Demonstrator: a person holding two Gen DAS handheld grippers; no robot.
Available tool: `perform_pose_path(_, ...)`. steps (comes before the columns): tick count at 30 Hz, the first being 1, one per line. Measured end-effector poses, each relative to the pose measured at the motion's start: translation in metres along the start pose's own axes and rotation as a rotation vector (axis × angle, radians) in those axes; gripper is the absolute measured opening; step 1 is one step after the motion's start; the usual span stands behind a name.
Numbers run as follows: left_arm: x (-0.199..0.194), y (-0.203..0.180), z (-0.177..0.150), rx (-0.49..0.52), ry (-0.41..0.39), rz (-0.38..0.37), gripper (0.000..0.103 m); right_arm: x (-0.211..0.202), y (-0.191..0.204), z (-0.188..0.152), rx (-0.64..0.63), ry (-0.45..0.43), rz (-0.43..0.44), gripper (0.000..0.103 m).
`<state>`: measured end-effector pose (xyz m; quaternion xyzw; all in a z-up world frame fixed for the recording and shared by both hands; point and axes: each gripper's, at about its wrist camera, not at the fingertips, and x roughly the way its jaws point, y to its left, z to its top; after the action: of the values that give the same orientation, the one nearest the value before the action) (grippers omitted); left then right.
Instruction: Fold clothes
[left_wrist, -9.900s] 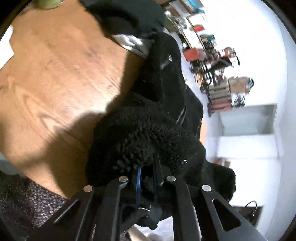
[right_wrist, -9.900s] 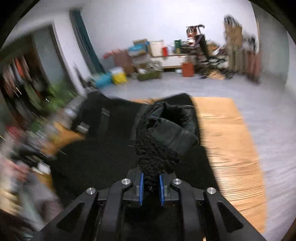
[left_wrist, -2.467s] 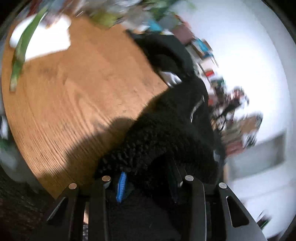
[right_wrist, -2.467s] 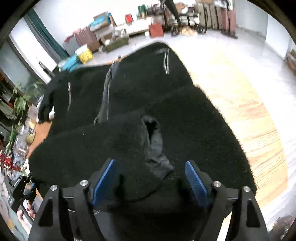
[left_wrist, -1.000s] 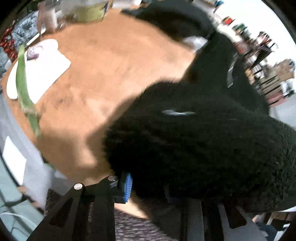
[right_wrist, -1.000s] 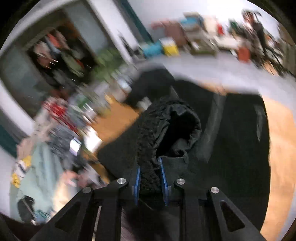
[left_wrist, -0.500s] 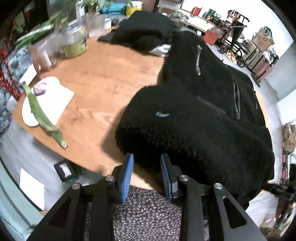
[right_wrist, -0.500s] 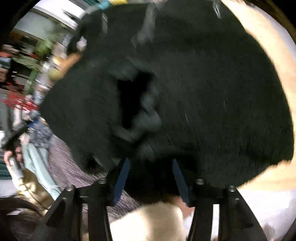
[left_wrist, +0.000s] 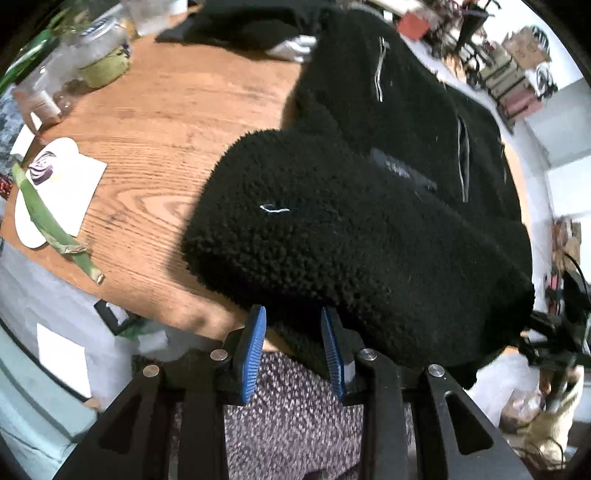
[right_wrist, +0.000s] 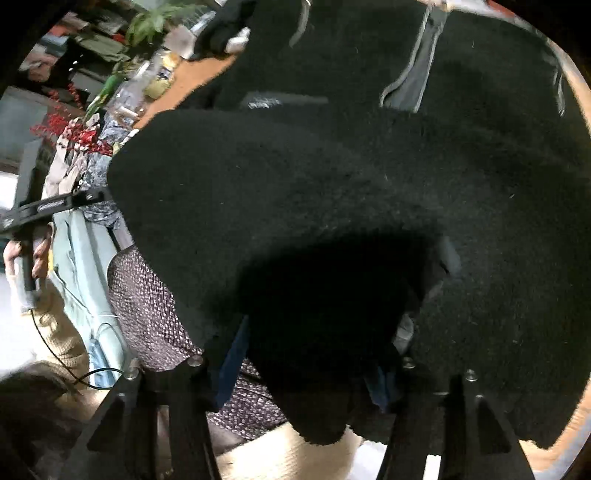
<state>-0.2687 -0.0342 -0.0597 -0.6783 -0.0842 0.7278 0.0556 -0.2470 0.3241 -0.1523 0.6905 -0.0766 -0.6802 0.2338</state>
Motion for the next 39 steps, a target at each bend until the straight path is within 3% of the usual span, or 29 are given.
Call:
perform_pose_path(6, 0.004, -0.002, 0.001, 0.004, 0.066, -0.012, 0.032, 0.01, -0.041, 0.021, 0.193, 0.014, 0.065, 0.062)
perform_pose_path(8, 0.01, 0.0, 0.0, -0.003, 0.1, -0.026, 0.032, 0.005, -0.043, 0.032, 0.208, -0.008, 0.044, 0.047)
perform_pose_path(9, 0.015, 0.003, 0.0, -0.018, 0.116, -0.033, 0.032, 0.001, -0.04, 0.038, 0.193, -0.024, 0.016, 0.031)
perform_pose_path(10, 0.019, 0.006, -0.001, -0.037, 0.127, -0.047, 0.032, -0.006, -0.027, 0.045, 0.139, -0.045, -0.038, 0.02)
perform_pose_path(14, 0.026, 0.018, -0.002, -0.113, 0.164, -0.113, 0.032, -0.055, 0.036, 0.074, -0.107, -0.176, -0.204, 0.015)
perform_pose_path(18, 0.016, 0.027, -0.005, -0.132, 0.153, -0.077, 0.032, -0.164, 0.128, 0.053, -0.472, -0.511, -0.314, 0.015)
perform_pose_path(20, 0.011, 0.031, -0.007, -0.141, 0.147, -0.058, 0.032, -0.206, 0.165, 0.023, -0.64, -0.664, -0.397, 0.015)
perform_pose_path(22, 0.009, 0.036, -0.01, -0.15, 0.142, -0.044, 0.032, -0.222, 0.178, -0.008, -0.73, -0.711, -0.443, 0.016)
perform_pose_path(24, 0.011, 0.041, -0.014, -0.158, 0.148, -0.036, 0.032, -0.209, 0.167, -0.04, -0.804, -0.627, -0.454, 0.017)
perform_pose_path(26, 0.022, 0.045, -0.017, -0.164, 0.177, -0.021, 0.032, -0.164, 0.145, -0.062, -0.836, -0.439, -0.478, 0.021)
perform_pose_path(30, 0.04, 0.041, -0.019, -0.135, 0.248, 0.026, 0.032, -0.027, 0.063, -0.087, -0.618, 0.113, -0.464, 0.032)
perform_pose_path(32, 0.033, 0.035, -0.018, -0.107, 0.239, 0.025, 0.032, 0.015, 0.029, -0.099, -0.494, 0.266, -0.485, 0.033)
perform_pose_path(33, 0.026, 0.03, -0.016, -0.092, 0.227, 0.021, 0.032, 0.023, 0.018, -0.103, -0.445, 0.295, -0.489, 0.036)
perform_pose_path(34, 0.02, 0.025, -0.014, -0.076, 0.215, 0.017, 0.032, 0.015, 0.016, -0.102, -0.419, 0.264, -0.463, 0.047)
perform_pose_path(35, 0.01, 0.018, -0.01, -0.056, 0.193, 0.011, 0.032, 0.006, 0.014, -0.101, -0.393, 0.232, -0.437, 0.052)
perform_pose_path(39, -0.029, -0.012, 0.021, 0.003, 0.114, -0.022, 0.032, -0.055, 0.02, -0.089, -0.351, 0.013, -0.325, 0.076)
